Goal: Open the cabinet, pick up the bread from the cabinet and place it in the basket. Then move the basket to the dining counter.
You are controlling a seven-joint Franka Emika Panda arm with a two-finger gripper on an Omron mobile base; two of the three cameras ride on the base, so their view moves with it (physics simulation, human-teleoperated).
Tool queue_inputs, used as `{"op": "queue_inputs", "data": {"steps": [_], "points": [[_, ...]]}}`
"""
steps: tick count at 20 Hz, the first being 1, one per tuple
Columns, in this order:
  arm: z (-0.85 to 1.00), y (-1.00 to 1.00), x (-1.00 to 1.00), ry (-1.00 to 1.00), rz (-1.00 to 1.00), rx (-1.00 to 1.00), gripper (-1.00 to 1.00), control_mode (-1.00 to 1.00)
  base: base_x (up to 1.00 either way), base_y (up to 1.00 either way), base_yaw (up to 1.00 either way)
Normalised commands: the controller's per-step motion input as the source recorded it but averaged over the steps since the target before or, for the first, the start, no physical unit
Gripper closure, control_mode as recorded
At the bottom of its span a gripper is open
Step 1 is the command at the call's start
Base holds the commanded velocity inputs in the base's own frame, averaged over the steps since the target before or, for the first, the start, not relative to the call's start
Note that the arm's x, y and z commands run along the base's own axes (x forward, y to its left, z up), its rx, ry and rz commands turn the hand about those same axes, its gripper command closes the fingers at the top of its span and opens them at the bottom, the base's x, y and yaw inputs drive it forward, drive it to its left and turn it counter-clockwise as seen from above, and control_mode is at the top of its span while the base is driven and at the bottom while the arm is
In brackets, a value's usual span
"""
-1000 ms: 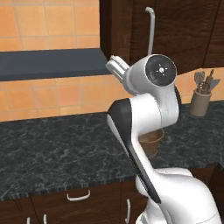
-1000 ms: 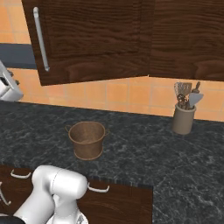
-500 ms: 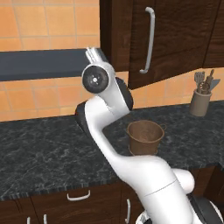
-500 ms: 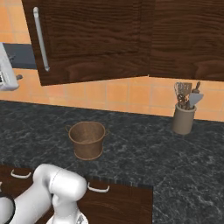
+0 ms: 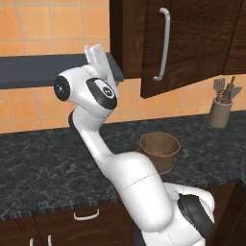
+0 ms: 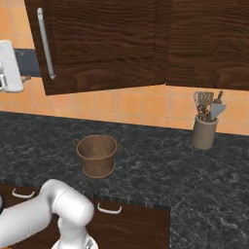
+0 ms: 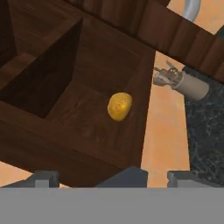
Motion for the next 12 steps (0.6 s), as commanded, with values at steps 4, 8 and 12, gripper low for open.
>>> {"op": "queue_inputs", "data": {"steps": [4, 8, 12], "points": [[0.00, 0.10, 0.05, -0.22, -0.39, 0.37, -1.00, -1.00, 0.00, 0.00, 0.00], [-0.18, -0.11, 0.47, -0.21, -0.27, 0.39, -1.00, -1.00, 0.00, 0.00, 0.00], [-0.42, -0.10, 0.39, -0.18, -0.25, 0.36, -1.00, -1.00, 0.00, 0.00, 0.00]]}}
